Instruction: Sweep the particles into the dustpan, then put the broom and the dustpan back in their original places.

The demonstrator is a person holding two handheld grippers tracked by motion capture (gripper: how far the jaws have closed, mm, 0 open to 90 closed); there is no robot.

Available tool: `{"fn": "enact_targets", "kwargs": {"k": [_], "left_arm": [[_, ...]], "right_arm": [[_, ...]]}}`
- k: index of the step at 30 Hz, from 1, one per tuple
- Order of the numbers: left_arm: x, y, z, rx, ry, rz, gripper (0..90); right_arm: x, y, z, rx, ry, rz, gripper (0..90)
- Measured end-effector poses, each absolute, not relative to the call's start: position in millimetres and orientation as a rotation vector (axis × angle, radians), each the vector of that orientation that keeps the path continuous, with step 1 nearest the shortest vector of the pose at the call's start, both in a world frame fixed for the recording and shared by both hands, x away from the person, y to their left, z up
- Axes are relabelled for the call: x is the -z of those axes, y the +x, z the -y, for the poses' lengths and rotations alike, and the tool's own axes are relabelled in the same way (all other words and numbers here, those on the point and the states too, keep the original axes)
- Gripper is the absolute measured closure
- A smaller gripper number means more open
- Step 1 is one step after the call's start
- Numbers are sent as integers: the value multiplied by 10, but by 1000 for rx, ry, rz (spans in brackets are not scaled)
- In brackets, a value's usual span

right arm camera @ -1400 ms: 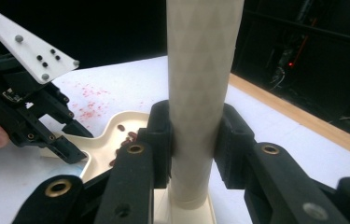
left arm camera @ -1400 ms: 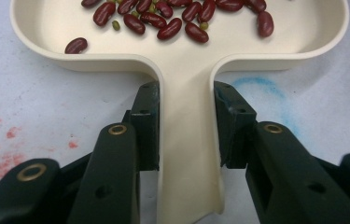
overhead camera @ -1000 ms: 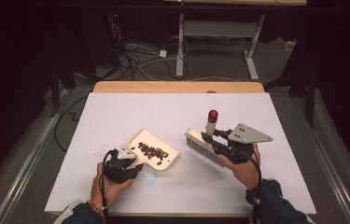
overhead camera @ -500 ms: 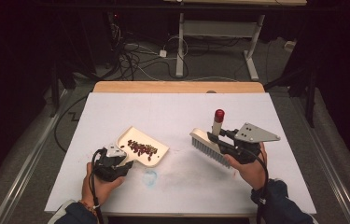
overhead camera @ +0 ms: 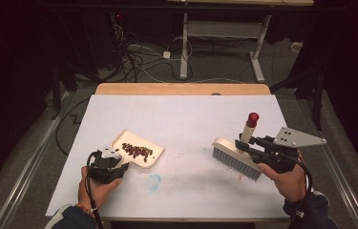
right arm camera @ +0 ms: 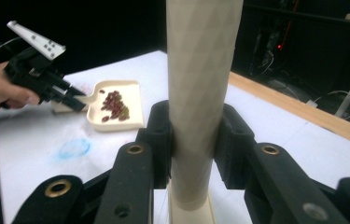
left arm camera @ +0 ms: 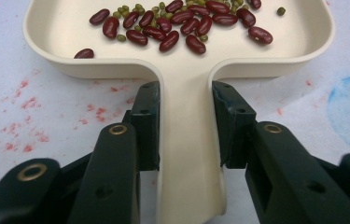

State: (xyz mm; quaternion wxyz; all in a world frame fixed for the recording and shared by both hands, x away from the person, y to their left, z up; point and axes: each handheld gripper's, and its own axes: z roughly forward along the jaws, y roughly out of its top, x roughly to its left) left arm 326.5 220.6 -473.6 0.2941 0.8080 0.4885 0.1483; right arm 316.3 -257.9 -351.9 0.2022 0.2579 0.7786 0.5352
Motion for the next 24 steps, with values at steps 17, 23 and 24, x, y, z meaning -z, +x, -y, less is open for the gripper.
{"fn": "enact_targets", "kwargs": {"k": [17,23,24], "left_arm": [[4768,3294,-2251,-420,2114,-1406,639],[4795,3310,-2170,-426,2101,-1454,637],[4800,3308,-2165,-423,2091,-1459,636]], "right_arm": [[3596,3317,2748,-1423,844,-2454,707],[3702,3551,2728,-1326,871,-2525,706],[3716,3596,2732,-1326,884,-2530,706]]}}
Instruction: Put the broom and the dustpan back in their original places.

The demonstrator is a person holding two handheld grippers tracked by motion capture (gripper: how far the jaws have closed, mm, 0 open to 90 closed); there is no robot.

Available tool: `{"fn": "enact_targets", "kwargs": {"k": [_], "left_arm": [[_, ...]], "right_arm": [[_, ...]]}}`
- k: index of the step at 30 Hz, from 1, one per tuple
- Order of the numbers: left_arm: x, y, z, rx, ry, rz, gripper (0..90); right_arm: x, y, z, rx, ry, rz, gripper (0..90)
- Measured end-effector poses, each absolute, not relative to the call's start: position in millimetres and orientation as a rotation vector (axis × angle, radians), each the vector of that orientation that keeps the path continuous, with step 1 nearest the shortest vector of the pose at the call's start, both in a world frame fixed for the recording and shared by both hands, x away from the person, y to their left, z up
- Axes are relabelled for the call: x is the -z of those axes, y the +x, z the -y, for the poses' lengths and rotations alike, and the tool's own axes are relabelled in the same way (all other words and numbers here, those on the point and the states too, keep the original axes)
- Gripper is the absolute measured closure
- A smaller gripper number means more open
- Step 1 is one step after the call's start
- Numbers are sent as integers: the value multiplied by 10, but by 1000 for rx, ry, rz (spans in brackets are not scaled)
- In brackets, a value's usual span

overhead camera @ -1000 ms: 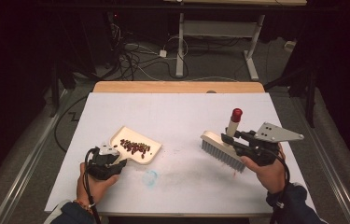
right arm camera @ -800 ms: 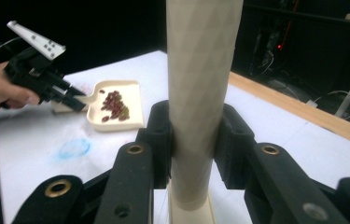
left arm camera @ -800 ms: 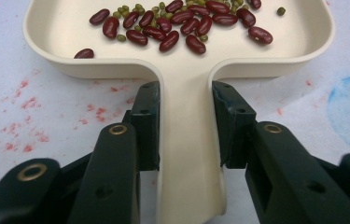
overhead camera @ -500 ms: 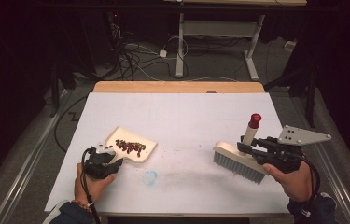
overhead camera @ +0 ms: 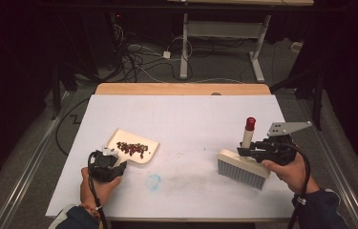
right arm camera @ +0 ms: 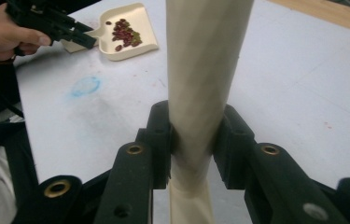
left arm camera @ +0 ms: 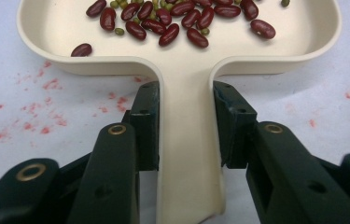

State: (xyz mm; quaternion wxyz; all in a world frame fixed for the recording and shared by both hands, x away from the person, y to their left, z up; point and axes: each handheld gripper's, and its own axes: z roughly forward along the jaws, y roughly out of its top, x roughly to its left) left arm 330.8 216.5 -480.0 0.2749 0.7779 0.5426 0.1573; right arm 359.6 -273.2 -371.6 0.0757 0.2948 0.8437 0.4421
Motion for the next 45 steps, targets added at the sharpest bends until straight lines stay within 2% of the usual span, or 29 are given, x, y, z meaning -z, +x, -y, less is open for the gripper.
{"fn": "enact_targets", "kwargs": {"k": [4,8,16,21,26,37,45], "left_arm": [[4808,3279,-2151,-392,2071,-1451,619],[4808,3210,-2110,-350,2067,-1416,550],[4788,3146,-2134,-335,2088,-1341,523],[4747,3090,-2161,-404,2112,-1233,392],[4705,3022,-2215,-469,2127,-1126,304],[4656,2935,-2271,-538,2105,-994,223],[4647,2879,-2228,-571,2115,-938,223]], "right_arm": [[3747,3782,2740,-1318,914,-2534,701],[3792,3974,2694,-1293,947,-2531,676],[3953,4267,2628,-1260,1065,-2486,640],[4041,4389,2576,-1153,1123,-2453,601],[4138,4527,2601,-1060,1167,-2449,575],[4364,4737,2571,-1016,1266,-2406,539],[4349,4730,2514,-962,1234,-2277,503]]}}
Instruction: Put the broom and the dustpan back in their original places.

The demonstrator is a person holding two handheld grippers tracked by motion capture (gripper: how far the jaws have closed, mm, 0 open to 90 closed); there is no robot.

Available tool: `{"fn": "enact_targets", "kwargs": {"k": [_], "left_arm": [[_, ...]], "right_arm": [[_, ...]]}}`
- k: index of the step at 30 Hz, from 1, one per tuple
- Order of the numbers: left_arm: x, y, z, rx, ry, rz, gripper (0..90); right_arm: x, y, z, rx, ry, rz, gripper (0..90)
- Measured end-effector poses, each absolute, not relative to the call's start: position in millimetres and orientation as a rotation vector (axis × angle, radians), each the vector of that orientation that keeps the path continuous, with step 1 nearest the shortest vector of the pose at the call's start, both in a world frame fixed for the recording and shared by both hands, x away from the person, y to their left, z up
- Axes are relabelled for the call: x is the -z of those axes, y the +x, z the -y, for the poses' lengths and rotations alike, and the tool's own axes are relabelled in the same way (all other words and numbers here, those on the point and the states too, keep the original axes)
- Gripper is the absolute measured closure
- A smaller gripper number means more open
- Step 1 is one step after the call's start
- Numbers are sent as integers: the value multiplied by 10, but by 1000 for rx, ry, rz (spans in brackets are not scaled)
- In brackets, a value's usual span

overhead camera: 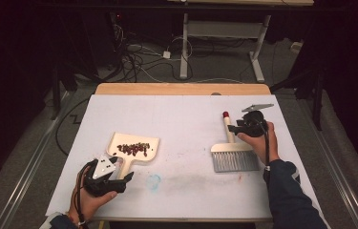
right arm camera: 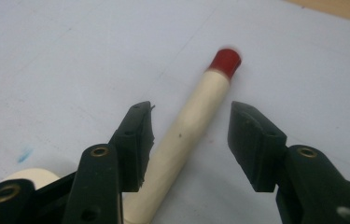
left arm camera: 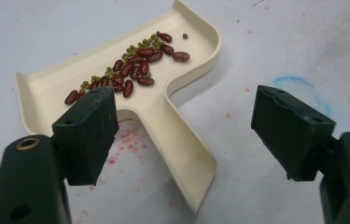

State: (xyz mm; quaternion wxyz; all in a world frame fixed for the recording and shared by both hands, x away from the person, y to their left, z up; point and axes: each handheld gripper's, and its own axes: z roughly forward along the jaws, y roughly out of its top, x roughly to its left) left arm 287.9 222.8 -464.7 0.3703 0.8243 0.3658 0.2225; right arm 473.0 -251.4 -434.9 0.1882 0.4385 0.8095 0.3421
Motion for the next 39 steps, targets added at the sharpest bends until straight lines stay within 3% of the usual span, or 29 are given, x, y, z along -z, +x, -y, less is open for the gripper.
{"fn": "enact_targets", "kwargs": {"k": [10,21,39], "left_arm": [[4656,2863,-2181,-582,2127,-916,223],[4668,2859,-2121,-587,2161,-877,223],[4675,2860,-2086,-584,2185,-853,218]], "right_arm": [[4278,4633,2521,-1042,1209,-2159,485],[4024,4403,2543,-1191,1105,-2044,393],[3848,4106,2401,-1154,980,-2011,293]]}}
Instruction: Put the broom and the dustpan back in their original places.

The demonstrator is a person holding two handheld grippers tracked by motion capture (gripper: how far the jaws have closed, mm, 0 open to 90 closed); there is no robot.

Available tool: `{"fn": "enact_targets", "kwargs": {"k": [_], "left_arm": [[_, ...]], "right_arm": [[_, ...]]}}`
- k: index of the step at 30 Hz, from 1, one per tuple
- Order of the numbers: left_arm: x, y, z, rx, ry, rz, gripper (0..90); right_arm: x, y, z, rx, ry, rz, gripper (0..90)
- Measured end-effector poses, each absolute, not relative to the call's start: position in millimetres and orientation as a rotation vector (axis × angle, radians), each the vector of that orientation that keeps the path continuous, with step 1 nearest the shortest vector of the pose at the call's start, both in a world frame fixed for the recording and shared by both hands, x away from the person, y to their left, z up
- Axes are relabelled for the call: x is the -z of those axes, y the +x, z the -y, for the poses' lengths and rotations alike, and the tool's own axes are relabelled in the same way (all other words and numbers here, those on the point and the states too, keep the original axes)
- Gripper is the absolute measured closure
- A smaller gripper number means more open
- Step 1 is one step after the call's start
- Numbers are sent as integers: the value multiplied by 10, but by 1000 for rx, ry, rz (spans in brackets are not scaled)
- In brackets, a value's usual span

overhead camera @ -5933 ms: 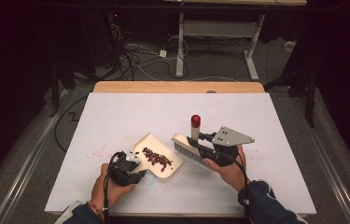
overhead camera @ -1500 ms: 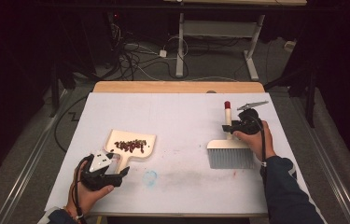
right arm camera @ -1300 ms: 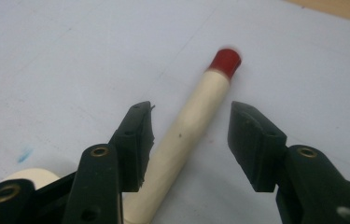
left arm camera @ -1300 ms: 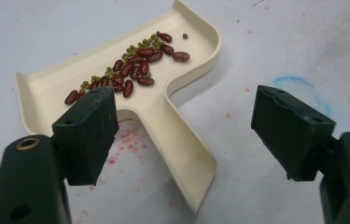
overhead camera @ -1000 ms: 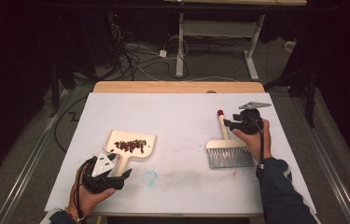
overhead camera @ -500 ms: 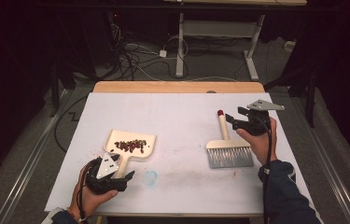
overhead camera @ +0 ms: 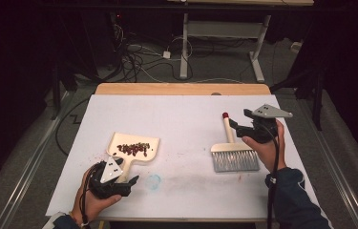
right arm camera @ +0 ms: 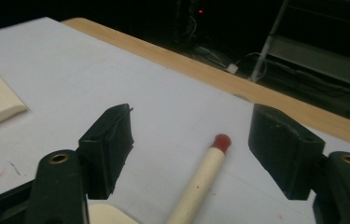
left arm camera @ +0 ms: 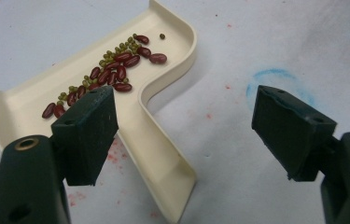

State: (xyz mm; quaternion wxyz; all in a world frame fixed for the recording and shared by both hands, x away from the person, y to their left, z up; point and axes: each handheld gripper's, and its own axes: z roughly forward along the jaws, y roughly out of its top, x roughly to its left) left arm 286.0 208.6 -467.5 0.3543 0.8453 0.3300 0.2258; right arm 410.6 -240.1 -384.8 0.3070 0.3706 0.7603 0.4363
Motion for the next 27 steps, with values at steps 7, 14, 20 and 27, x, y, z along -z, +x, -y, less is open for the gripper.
{"fn": "enact_targets", "kwargs": {"k": [7,14,20,27], "left_arm": [[4671,2854,-2081,-584,2189,-847,214],[4668,2850,-2073,-589,2190,-841,208],[4666,2847,-2067,-591,2190,-834,208],[4666,2863,-2050,-588,2191,-828,208]], "right_arm": [[3822,3949,2343,-1173,935,-2000,254],[3823,3792,2307,-1174,898,-1980,229],[3860,3664,2288,-1183,852,-1979,226],[3917,3511,2313,-1193,812,-1982,233]]}}
